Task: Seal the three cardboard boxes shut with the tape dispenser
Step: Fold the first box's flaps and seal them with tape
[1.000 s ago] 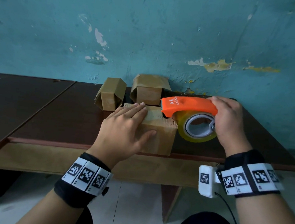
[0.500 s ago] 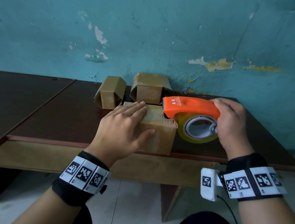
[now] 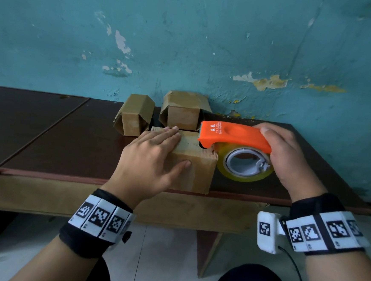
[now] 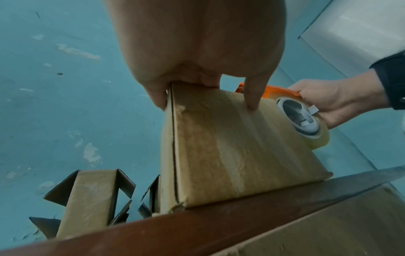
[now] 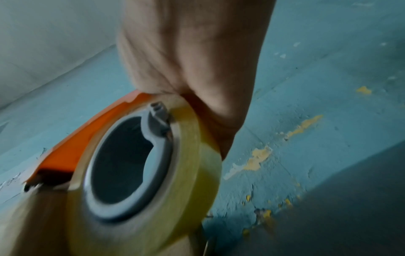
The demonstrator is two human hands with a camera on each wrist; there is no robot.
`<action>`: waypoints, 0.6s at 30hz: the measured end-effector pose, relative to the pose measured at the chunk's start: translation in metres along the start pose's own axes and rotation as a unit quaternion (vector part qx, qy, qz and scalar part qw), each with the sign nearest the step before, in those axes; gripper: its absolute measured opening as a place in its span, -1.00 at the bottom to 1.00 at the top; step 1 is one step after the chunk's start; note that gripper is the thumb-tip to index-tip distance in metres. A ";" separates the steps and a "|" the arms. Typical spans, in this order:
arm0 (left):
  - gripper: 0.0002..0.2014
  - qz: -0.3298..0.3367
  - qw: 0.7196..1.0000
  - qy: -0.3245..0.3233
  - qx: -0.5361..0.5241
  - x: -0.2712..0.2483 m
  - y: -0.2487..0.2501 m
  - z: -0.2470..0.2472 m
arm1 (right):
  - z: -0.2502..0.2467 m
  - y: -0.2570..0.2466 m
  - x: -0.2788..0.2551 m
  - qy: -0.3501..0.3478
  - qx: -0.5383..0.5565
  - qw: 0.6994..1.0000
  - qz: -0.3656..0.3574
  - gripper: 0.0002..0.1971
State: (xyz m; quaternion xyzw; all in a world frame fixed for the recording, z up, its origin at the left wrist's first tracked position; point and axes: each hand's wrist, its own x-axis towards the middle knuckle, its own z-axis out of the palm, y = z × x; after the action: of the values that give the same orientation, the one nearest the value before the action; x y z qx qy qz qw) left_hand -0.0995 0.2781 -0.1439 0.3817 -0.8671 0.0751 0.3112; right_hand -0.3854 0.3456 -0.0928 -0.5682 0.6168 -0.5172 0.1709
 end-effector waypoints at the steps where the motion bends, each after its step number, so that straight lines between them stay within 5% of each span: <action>1: -0.31 0.001 1.000 0.000 0.003 0.000 0.001 0.000 | -0.003 -0.002 0.003 -0.025 -0.012 1.000 0.001 -0.62; 5: -0.31 0.001 1.000 -0.002 0.011 0.000 0.003 0.000 | -0.010 -0.016 0.008 -0.111 -0.026 0.993 -0.018 -0.56; 10: -0.31 0.003 1.000 -0.007 0.012 -0.001 0.003 0.000 | -0.013 -0.031 0.020 -0.199 -0.120 0.971 0.054 -0.58; 18: -0.30 0.006 1.000 -0.015 0.014 0.000 0.002 -0.001 | 0.006 -0.071 0.027 -0.232 -0.324 0.911 0.102 -0.48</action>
State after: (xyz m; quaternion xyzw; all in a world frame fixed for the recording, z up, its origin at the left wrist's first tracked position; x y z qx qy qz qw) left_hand -0.1004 0.2800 -0.1434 0.3823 -0.8725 0.0838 0.2926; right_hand -0.3518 0.3318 -0.0260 -0.6307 0.7478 -0.1220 0.1674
